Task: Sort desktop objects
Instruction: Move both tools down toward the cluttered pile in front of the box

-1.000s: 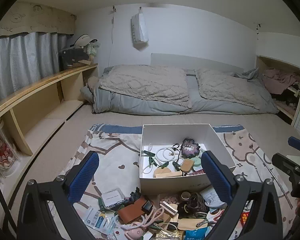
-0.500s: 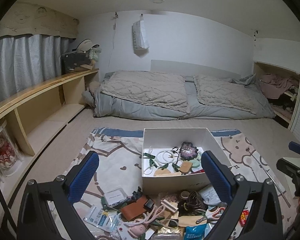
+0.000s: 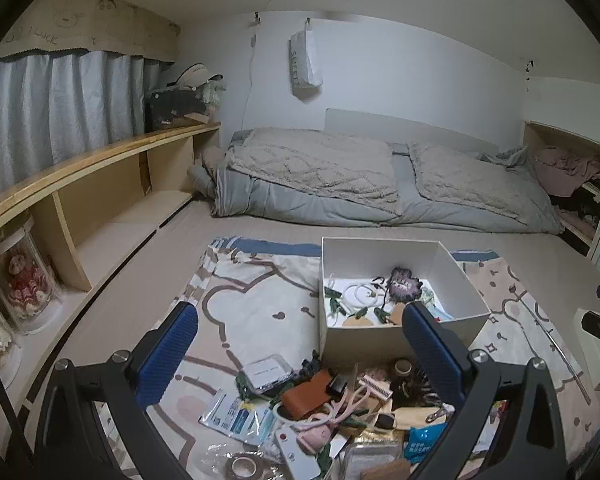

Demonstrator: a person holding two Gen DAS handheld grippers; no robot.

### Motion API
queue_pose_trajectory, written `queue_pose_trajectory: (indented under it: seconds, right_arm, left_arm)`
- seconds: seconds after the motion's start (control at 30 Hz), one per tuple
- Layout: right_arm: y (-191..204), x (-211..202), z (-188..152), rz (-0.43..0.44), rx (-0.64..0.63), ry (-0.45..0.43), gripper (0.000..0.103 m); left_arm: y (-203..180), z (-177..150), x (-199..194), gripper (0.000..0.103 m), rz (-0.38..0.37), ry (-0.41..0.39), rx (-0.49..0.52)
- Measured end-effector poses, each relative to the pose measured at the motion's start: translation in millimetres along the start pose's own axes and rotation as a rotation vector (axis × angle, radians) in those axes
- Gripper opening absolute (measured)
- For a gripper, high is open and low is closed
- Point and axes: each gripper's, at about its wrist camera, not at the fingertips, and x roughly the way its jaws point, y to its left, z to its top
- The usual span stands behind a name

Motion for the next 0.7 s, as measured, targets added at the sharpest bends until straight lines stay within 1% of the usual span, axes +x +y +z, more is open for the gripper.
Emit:
queue_pose_trajectory:
  seconds: [0.17, 0.33, 0.53, 0.7]
  right_arm:
    - [1.8, 3.3, -6.9, 0.008, 0.000, 0.028, 0.103]
    - [5.1, 11.1, -15.0, 0.034, 0.015, 0.074, 0.103]
    - [10.3, 25.0, -29.7, 0.046, 0.012, 0.139, 0.103]
    - [10.1, 37.2, -44.9, 0.045, -0.002, 0.198, 0.103]
  left_arm:
    - [-0.8, -9.5, 1.2, 0.103, -0.001, 0.030, 0.013]
    - [-10.1, -20.5, 7.2, 0.103, -0.007, 0.064, 0.042]
    - [-27.1, -44.1, 27.4, 0.103, 0.026, 0.154, 0.087]
    - [-38.4, -63.2, 36.8, 0.103, 0.028, 0.190, 0.129]
